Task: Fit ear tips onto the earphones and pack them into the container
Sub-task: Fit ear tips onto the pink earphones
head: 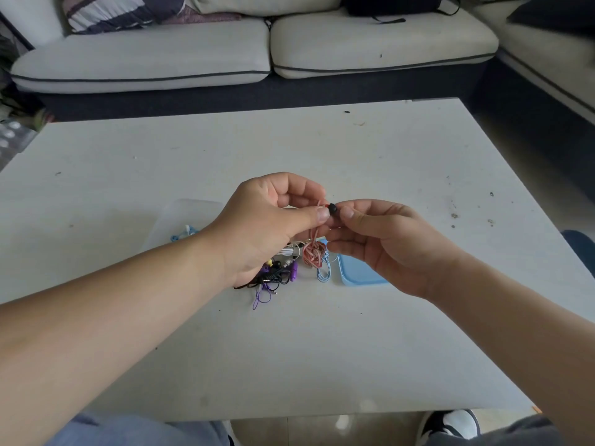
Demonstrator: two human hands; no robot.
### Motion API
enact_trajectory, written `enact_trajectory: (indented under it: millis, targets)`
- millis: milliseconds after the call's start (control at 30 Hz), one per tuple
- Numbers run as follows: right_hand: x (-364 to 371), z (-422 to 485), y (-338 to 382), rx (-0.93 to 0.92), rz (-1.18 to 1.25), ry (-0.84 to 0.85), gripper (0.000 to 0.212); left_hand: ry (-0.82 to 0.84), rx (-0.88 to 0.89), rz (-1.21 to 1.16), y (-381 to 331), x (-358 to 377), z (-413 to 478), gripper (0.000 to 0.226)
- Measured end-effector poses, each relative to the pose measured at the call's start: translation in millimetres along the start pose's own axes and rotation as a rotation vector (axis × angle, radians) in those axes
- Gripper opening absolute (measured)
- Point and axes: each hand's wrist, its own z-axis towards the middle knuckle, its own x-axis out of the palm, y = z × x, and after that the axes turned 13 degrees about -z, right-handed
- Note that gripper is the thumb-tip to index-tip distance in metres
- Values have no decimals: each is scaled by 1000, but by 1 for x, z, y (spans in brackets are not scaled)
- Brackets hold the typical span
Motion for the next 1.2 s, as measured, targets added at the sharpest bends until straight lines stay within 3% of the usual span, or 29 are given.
enact_trajectory:
  millis: [400, 600, 1000, 1200]
  targets:
    - [27, 1, 8, -3, -47, 16, 12, -44, 117, 149, -9, -20, -15, 23]
    - [43, 8, 8, -99, -80, 36, 23, -64, 117, 98, -15, -36, -20, 23]
    - [74, 29, 5, -141, -155, 23, 9, -120, 133, 111, -20, -68, -26, 24]
    - [76, 28, 6, -129, -183, 9, 16, -167, 138, 125, -16, -72, -24, 23]
